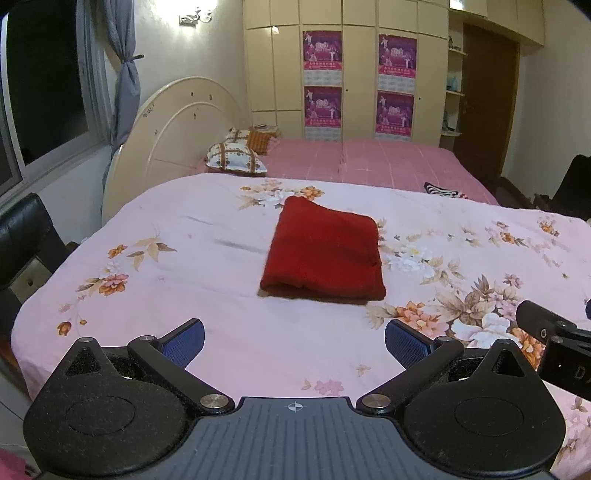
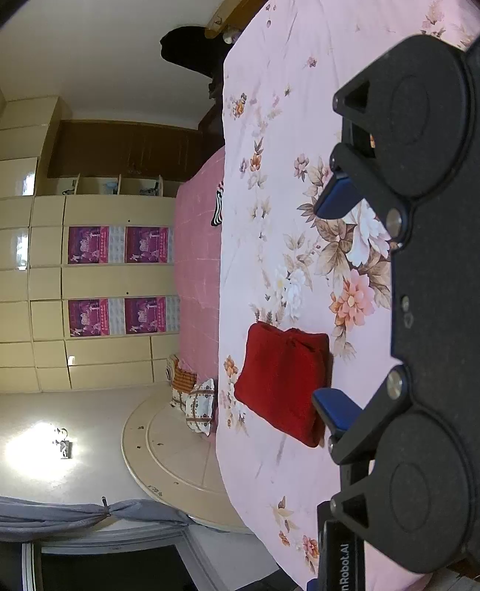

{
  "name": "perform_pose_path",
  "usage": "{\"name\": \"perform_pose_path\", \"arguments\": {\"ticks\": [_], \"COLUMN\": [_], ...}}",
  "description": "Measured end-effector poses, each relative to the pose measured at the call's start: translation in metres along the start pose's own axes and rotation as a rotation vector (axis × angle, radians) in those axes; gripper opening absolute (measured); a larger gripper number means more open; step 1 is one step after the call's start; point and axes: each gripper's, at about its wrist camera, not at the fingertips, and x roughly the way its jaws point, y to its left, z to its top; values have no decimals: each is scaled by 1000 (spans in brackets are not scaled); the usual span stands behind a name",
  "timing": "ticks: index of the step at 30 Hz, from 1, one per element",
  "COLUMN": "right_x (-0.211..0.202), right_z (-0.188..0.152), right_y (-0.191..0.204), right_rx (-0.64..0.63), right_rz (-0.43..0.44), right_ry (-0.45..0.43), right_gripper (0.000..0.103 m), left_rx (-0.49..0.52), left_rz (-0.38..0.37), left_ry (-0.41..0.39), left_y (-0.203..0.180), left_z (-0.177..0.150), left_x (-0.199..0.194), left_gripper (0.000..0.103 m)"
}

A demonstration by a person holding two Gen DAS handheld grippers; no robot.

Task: Fold small clothes

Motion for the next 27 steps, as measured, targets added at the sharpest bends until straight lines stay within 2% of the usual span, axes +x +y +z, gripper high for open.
{"name": "perform_pose_path", "arguments": {"ticks": [27], "right_x": [1], "right_z": [-1], "right_y": [5], "right_rx": [-8], "right_rz": [-2], "right_ry": [9], "right_gripper": [98], "left_rx": [-29], "left_rz": [12], "left_ry": [-6], "left_y": [9], "left_z": [3], "left_x": [3], "left_gripper": [103]}}
